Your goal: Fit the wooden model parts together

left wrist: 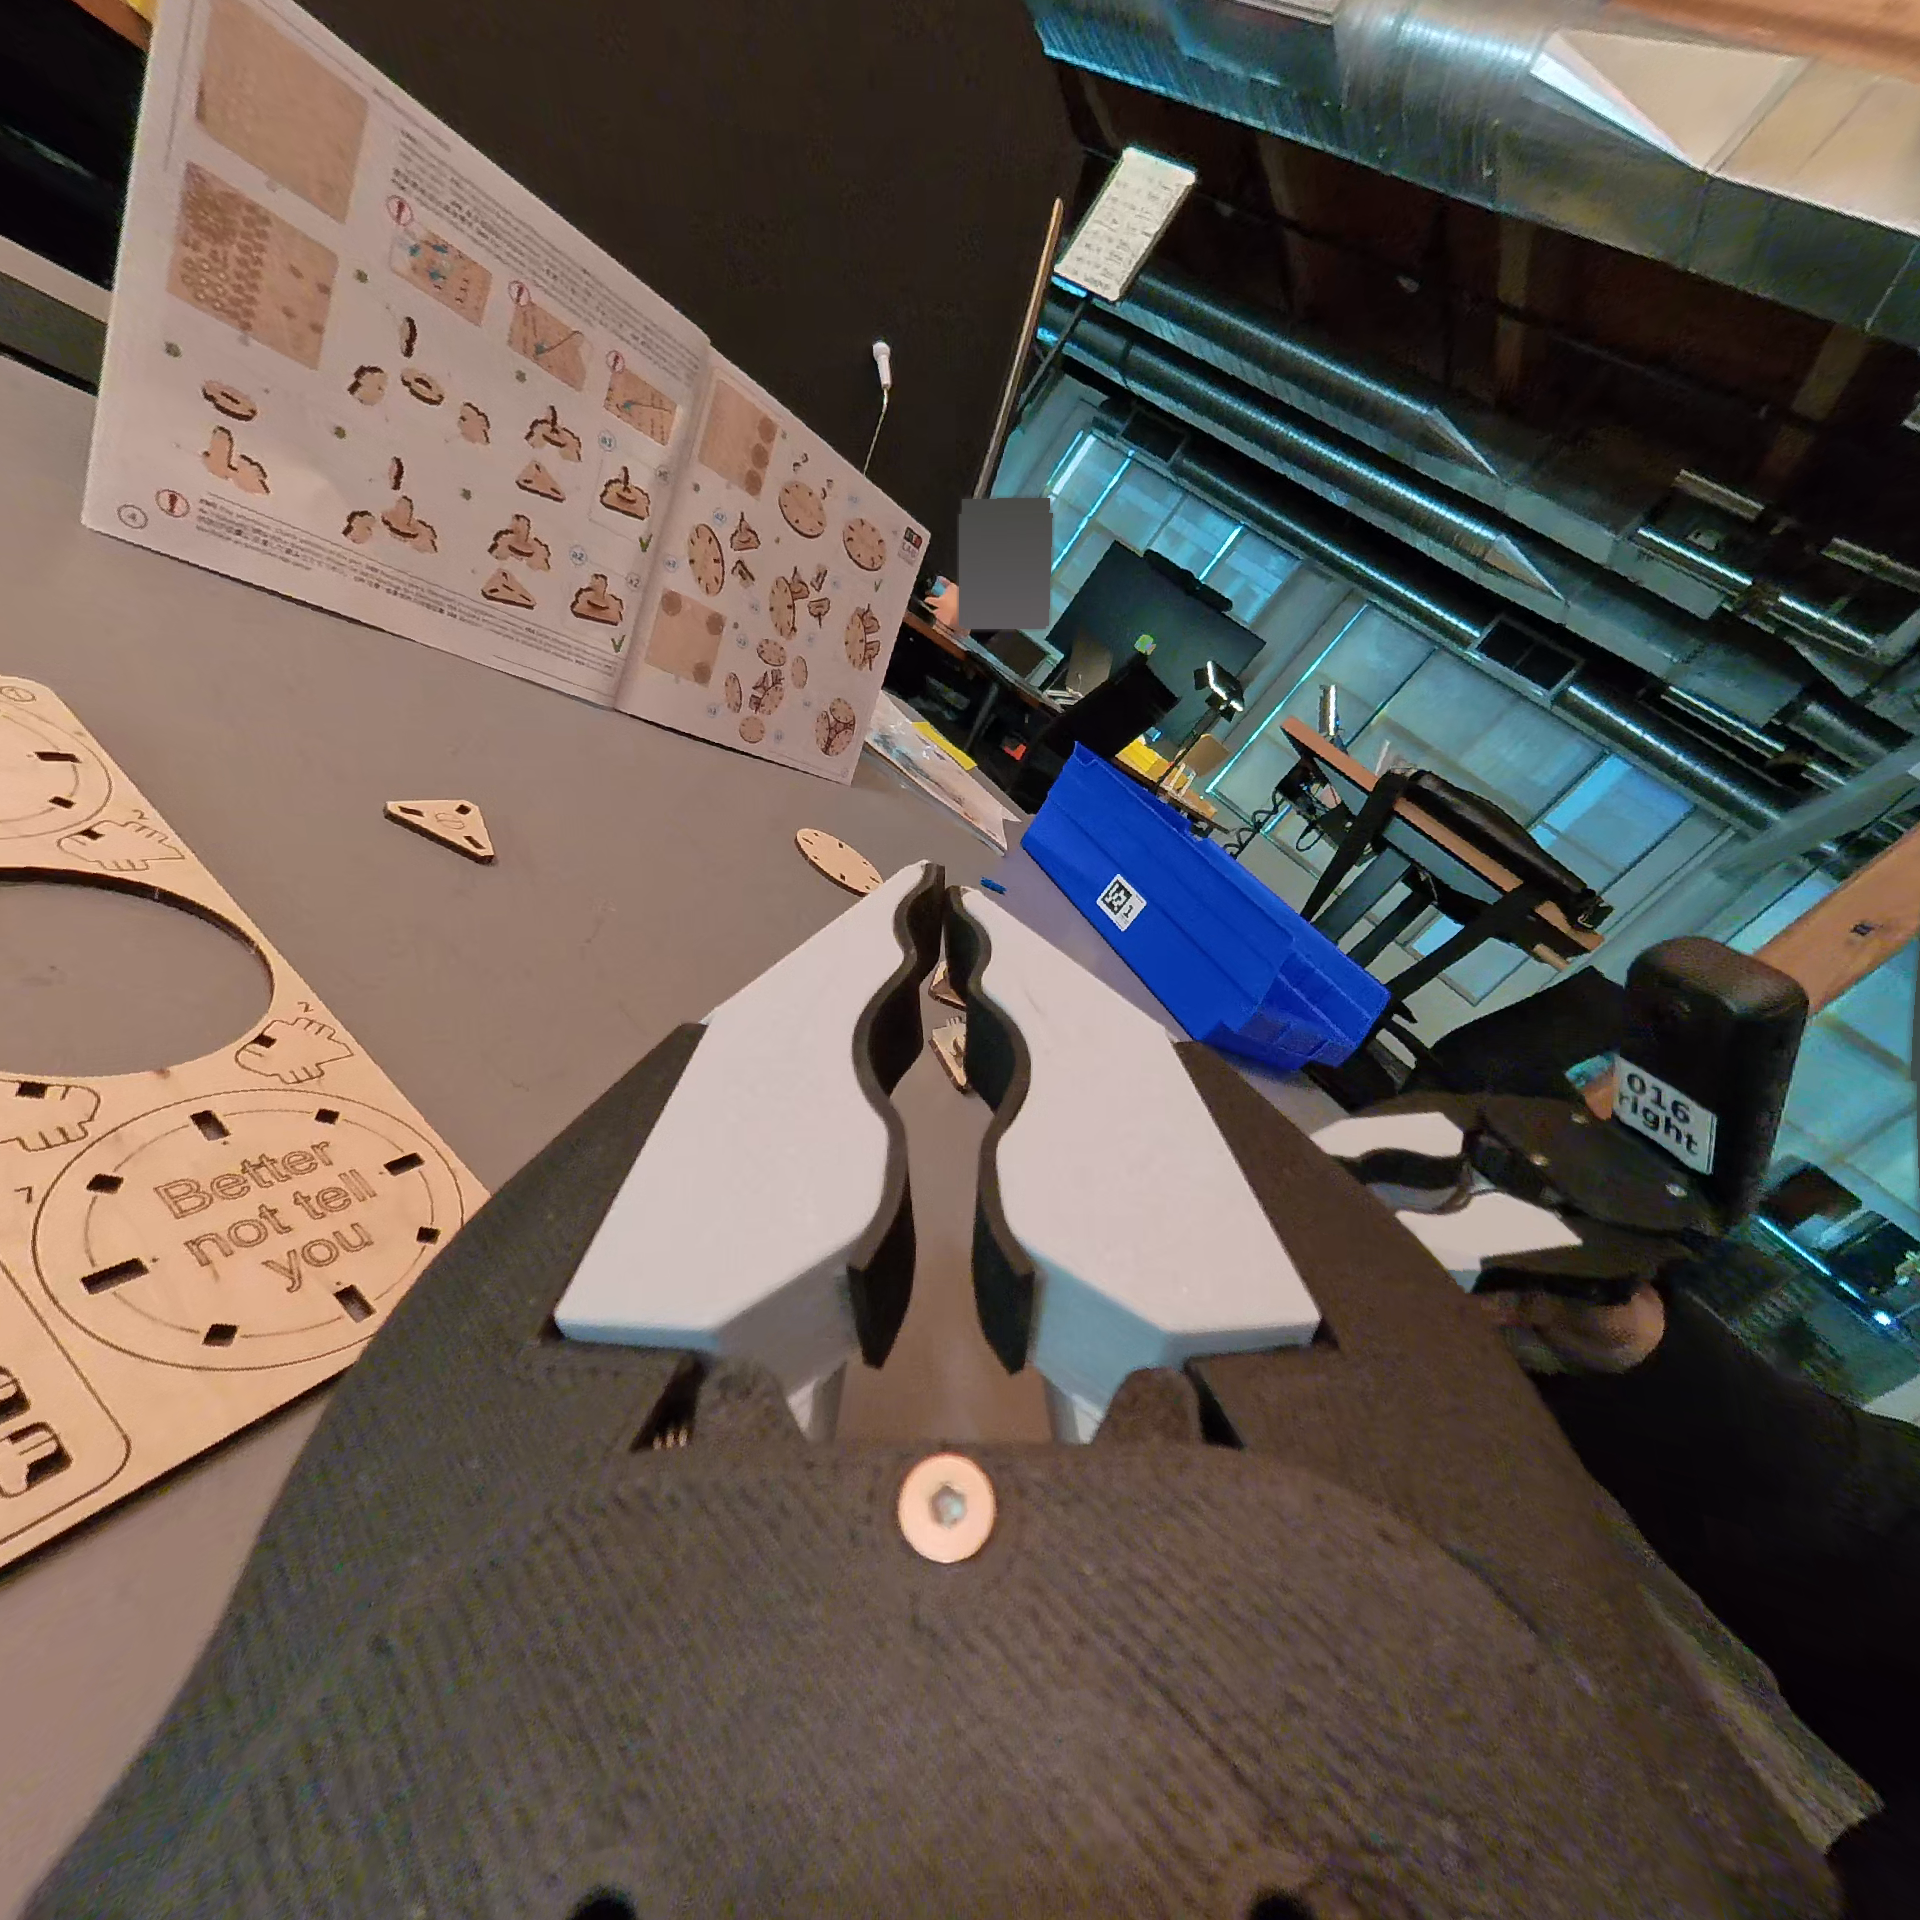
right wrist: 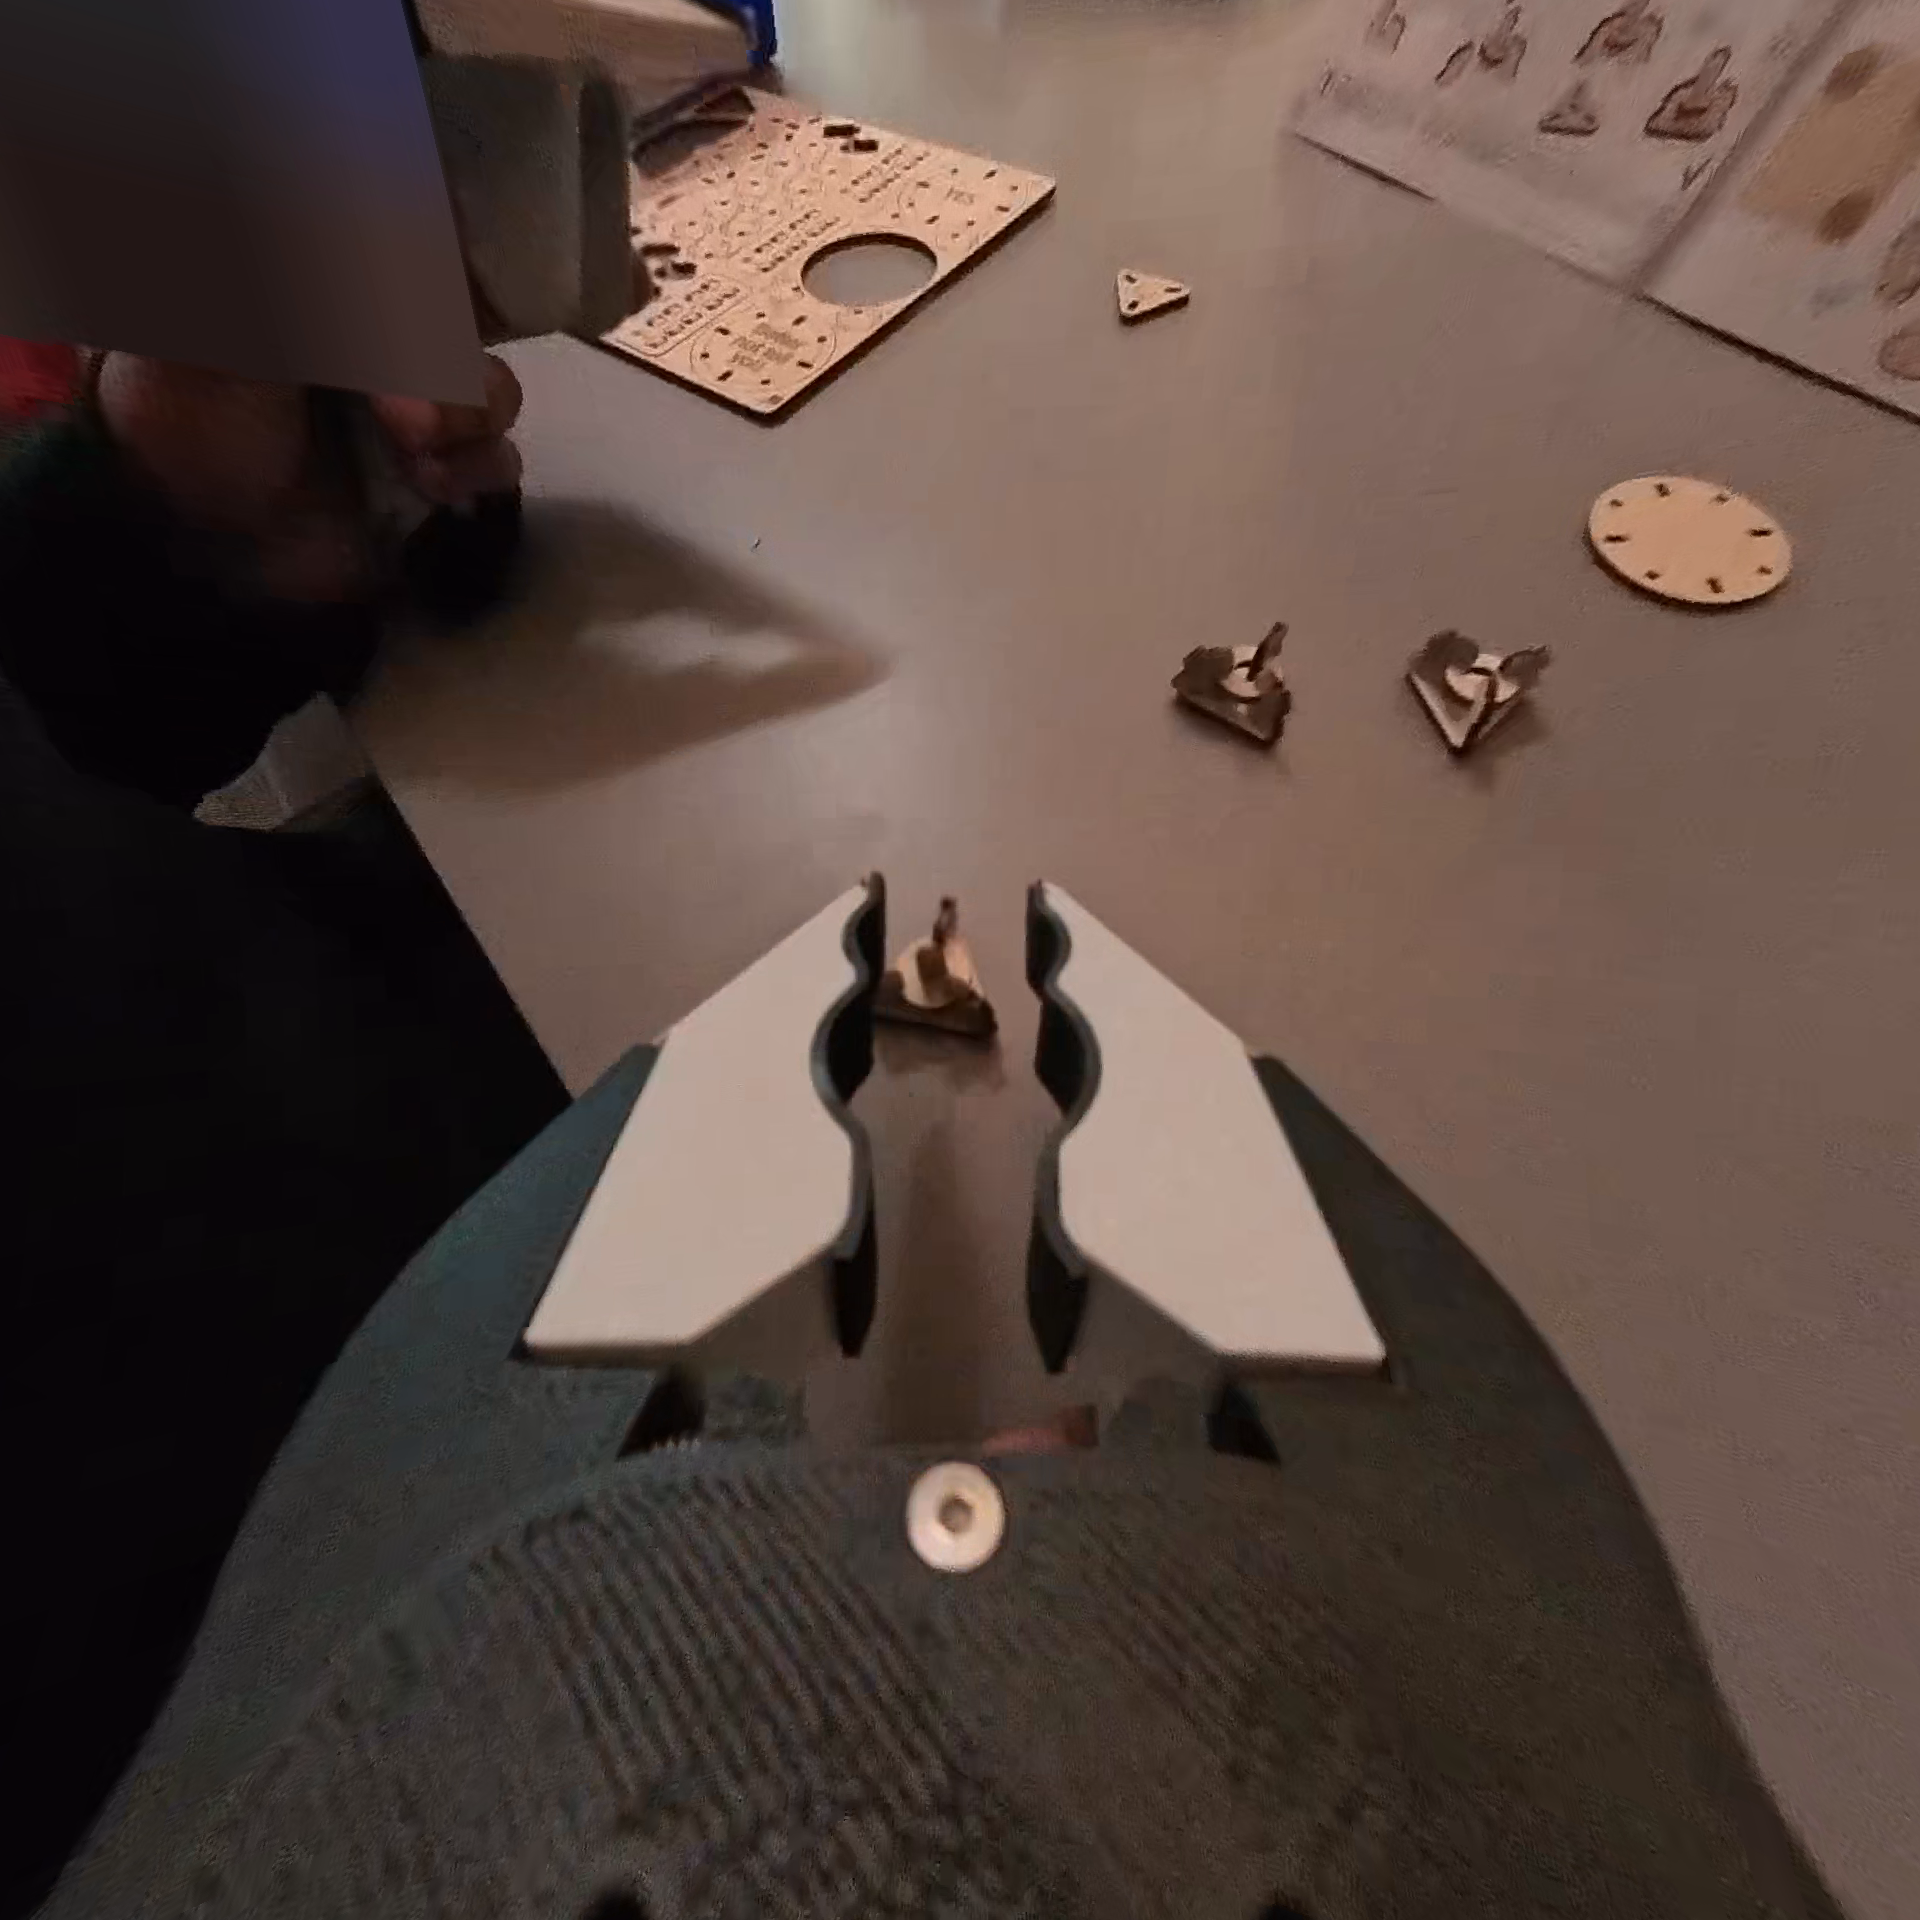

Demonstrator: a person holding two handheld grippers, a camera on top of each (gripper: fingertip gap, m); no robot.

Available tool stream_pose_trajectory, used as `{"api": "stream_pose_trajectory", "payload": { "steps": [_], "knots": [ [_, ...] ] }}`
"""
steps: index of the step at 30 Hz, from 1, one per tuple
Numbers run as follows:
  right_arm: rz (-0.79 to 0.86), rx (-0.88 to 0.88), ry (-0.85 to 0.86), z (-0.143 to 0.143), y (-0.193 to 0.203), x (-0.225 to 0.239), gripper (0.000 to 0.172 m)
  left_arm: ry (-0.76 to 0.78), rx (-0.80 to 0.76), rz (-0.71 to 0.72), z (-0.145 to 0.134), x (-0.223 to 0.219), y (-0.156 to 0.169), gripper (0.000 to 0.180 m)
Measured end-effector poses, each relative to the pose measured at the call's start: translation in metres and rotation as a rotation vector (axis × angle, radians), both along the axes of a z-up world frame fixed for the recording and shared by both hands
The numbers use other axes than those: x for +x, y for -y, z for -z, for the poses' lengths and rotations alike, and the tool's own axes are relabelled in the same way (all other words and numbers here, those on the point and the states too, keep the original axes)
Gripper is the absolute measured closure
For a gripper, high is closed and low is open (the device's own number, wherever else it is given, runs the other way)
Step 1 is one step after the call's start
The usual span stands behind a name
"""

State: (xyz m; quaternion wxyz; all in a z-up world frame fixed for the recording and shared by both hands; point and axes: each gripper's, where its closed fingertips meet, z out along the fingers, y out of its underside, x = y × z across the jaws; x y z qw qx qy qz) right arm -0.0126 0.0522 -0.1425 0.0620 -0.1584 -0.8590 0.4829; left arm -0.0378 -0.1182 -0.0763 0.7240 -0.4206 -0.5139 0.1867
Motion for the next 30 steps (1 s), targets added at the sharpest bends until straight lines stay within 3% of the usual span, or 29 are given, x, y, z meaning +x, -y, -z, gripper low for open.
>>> {"api": "stream_pose_trajectory", "payload": {
  "steps": [6, 9, 11, 17, 30],
  "knots": [
    [-0.053, 0.036, -0.016, 0.01, 0.004, 0.006, 0.15, 0.0, -0.007, 0.0, 0.0, 0.0, -0.001, 0.18],
    [-0.076, 0.109, -0.032, 0.024, 0.007, 0.007, 0.167, -0.002, -0.009, -0.002, 0.0, 0.0, -0.001, 0.18],
    [-0.074, 0.049, -0.027, 0.013, 0.013, 0.007, 0.167, -0.003, -0.011, -0.003, 0.0, 0.001, -0.001, 0.18],
    [-0.073, -0.419, 0.143, -0.058, 0.026, 0.007, 0.168, -0.003, -0.009, -0.001, 0.0, 0.001, -0.001, 0.18],
    [-0.133, -0.494, 0.187, -0.064, 0.035, 0.016, 0.168, -0.001, -0.005, 0.003, 0.0, 0.0, 0.0, 0.18]
  ]
}}
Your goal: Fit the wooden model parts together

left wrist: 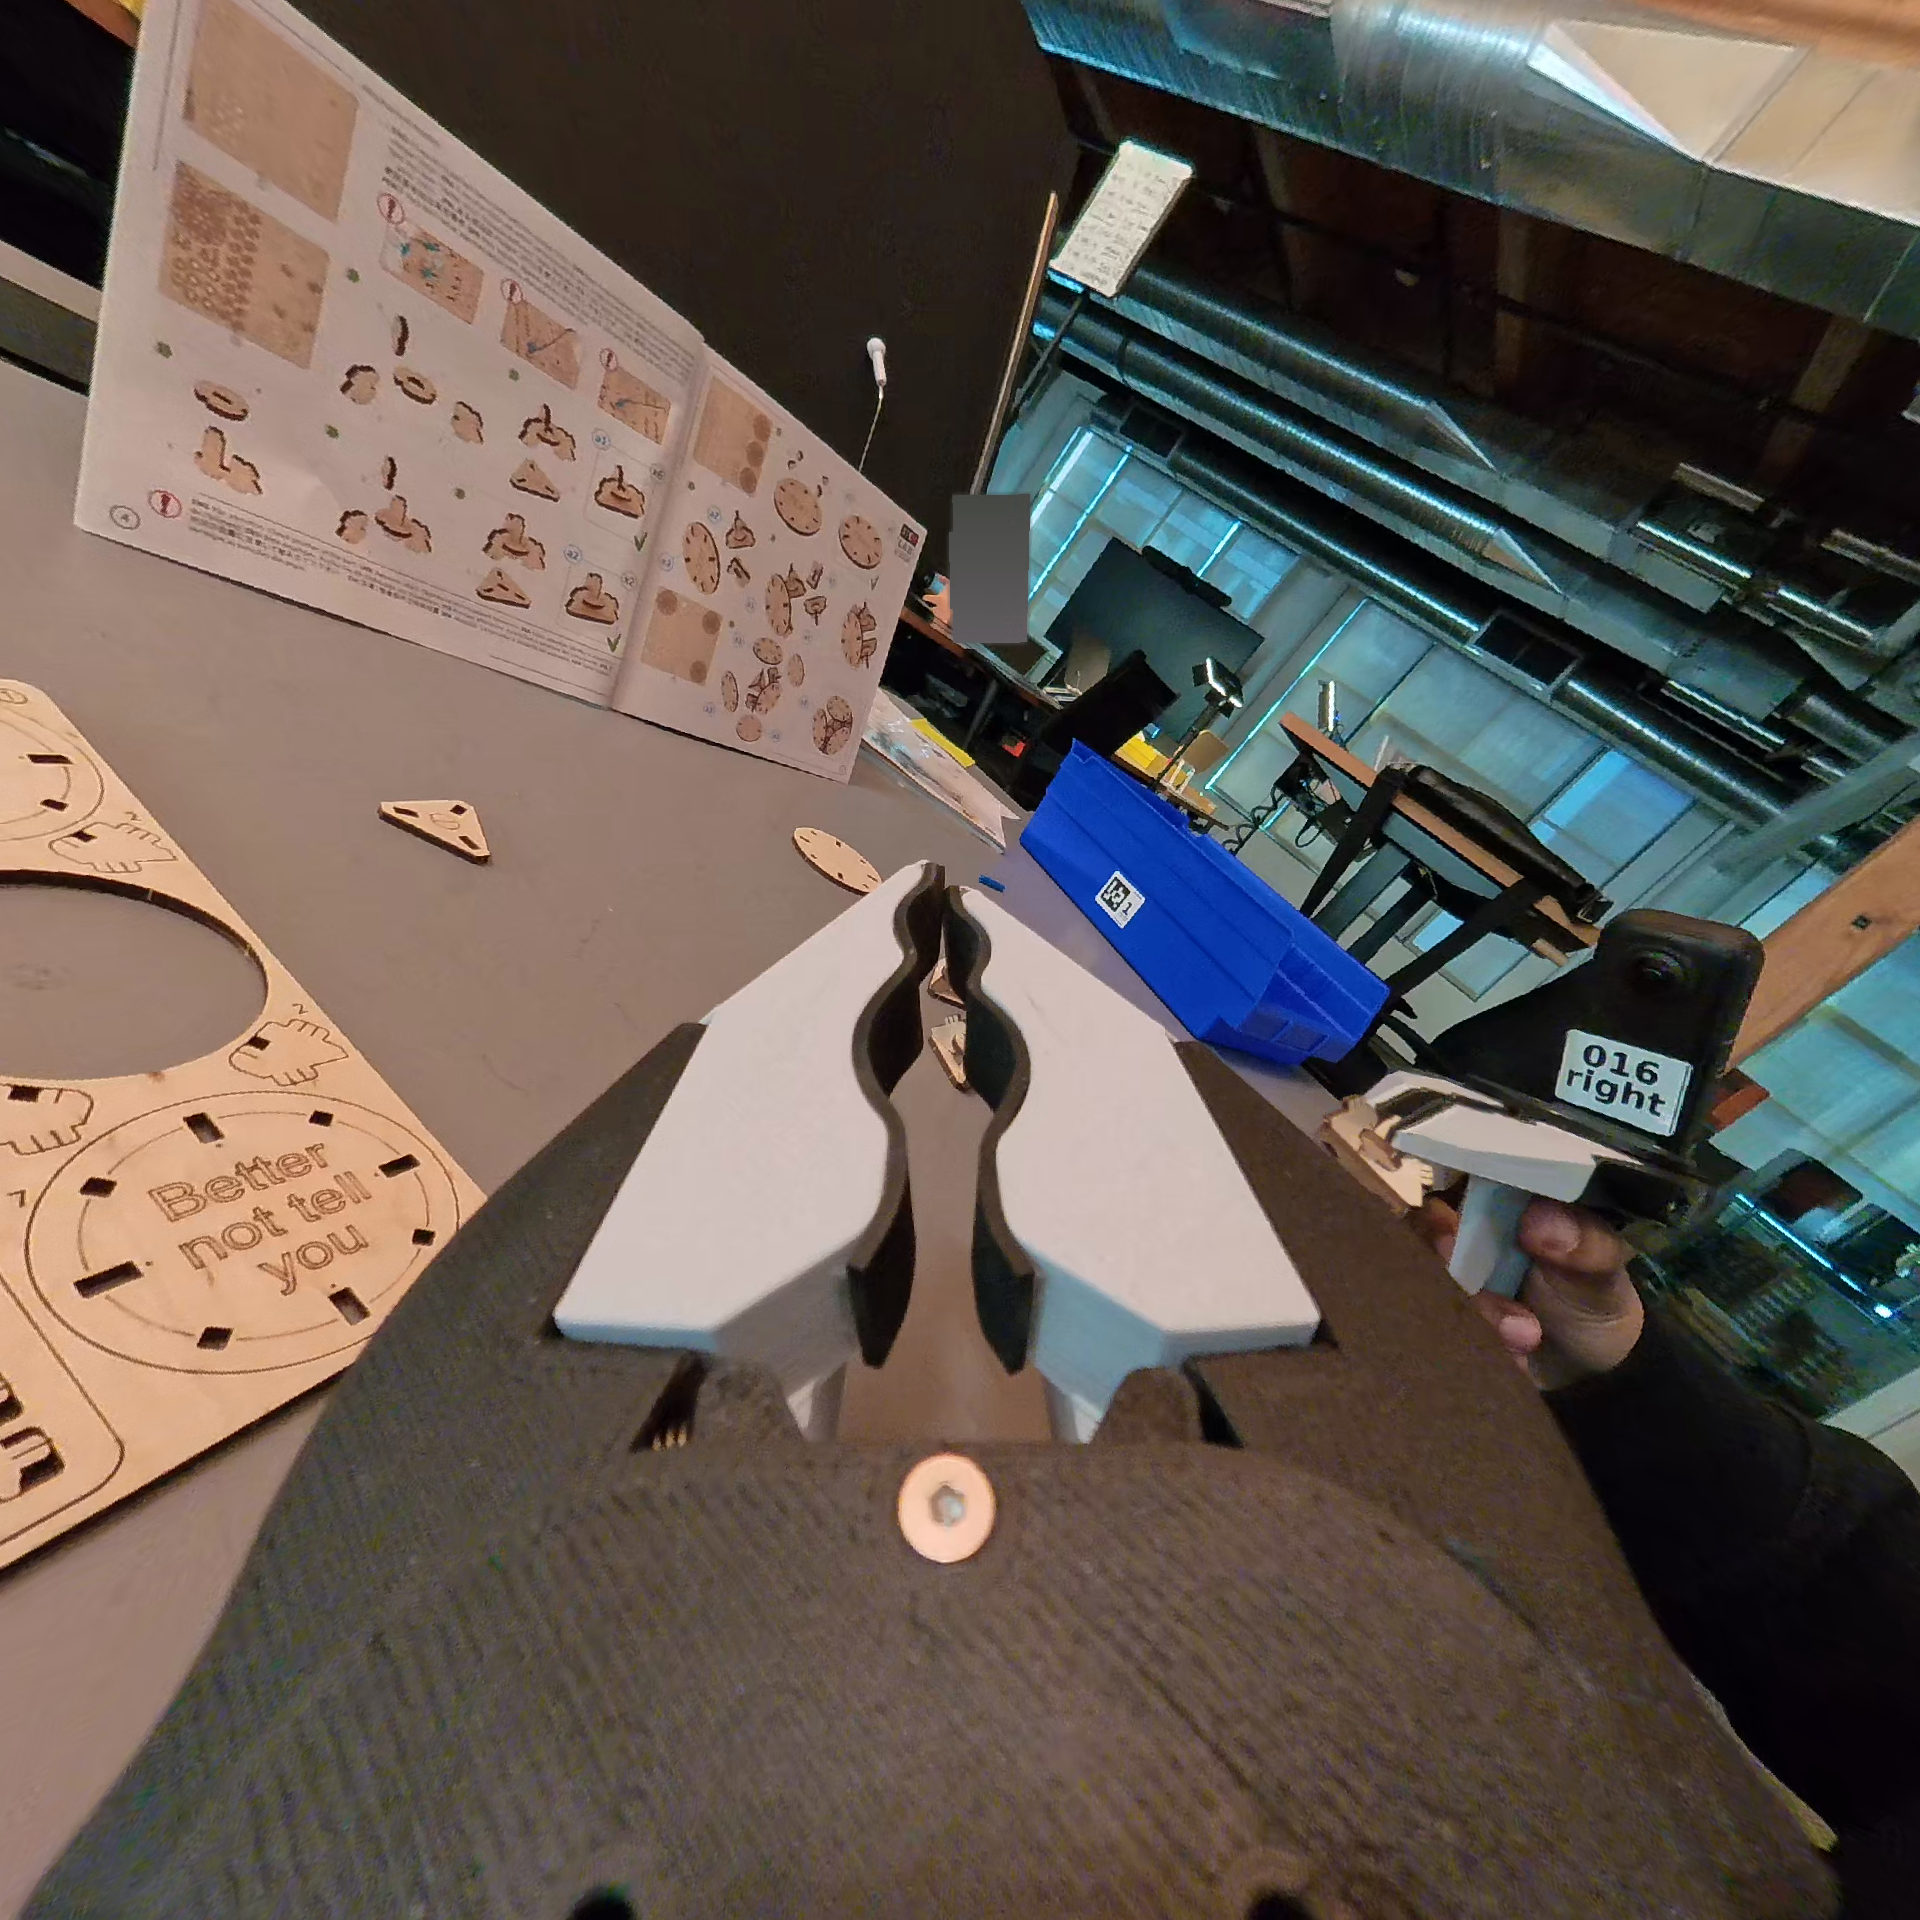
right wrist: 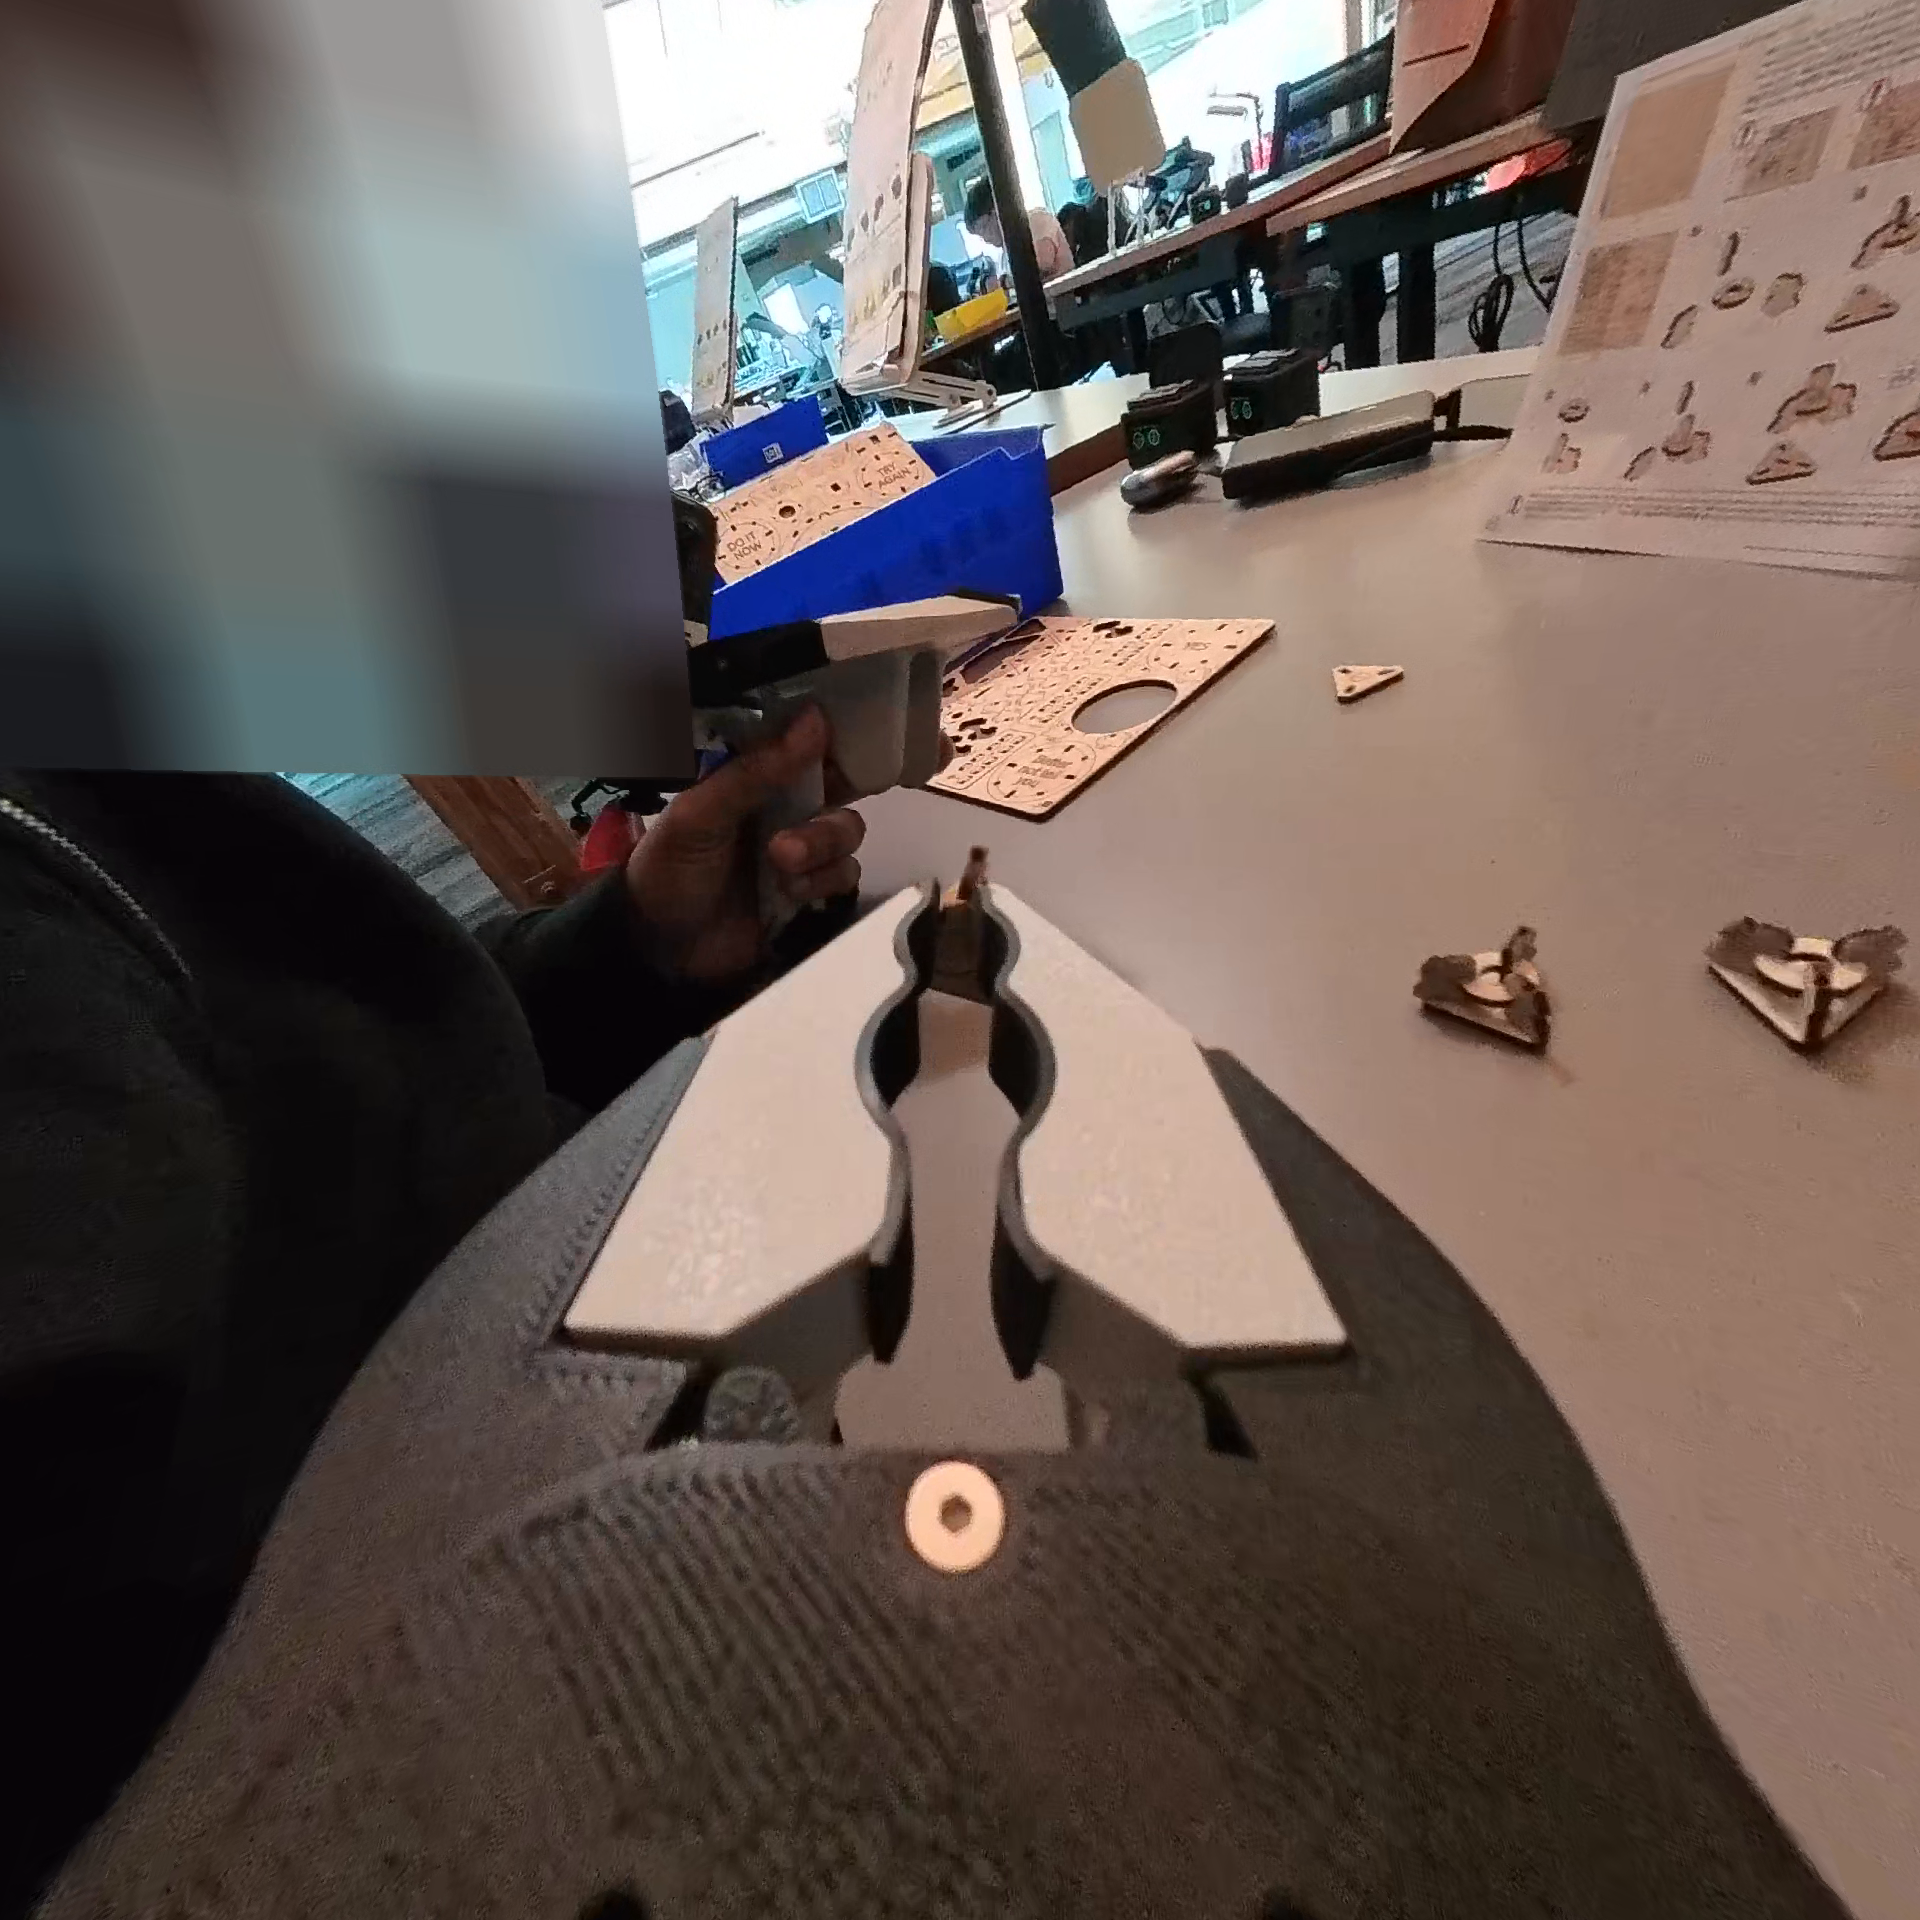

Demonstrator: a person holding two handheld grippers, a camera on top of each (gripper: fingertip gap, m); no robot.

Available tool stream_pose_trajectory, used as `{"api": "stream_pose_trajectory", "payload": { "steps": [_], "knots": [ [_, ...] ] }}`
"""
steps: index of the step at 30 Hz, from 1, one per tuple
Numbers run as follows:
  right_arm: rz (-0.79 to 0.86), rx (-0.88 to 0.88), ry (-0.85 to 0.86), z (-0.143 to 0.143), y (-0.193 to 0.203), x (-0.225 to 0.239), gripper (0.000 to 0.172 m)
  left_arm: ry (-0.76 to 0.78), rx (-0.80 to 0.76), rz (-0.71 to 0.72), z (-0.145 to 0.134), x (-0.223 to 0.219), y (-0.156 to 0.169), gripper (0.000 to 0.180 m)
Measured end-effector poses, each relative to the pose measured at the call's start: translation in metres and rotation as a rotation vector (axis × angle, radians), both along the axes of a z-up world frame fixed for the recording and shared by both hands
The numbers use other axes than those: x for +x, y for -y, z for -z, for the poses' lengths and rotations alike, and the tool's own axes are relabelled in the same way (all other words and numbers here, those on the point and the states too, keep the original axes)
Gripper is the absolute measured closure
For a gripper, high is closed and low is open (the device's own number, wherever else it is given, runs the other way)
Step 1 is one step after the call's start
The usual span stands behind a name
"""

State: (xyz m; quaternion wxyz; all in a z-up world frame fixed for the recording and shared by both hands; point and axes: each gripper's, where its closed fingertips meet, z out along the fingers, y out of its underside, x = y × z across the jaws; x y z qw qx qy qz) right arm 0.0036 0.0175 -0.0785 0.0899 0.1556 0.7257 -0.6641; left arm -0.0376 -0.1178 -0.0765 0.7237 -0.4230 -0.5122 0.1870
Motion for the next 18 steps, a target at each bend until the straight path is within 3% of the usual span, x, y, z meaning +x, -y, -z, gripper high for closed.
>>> {"api": "stream_pose_trajectory", "payload": {
  "steps": [13, 18],
  "knots": [
    [-0.033, -0.167, 0.073, -0.021, 0.0, 0.001, 0.168, -0.013, -0.005, 0.022, -0.002, 0.001, -0.004, 0.18],
    [-0.078, -0.318, 0.28, -0.037, -0.002, -0.002, 0.169, -0.019, -0.009, 0.034, -0.003, 0.002, -0.007, 0.18]
  ]
}}
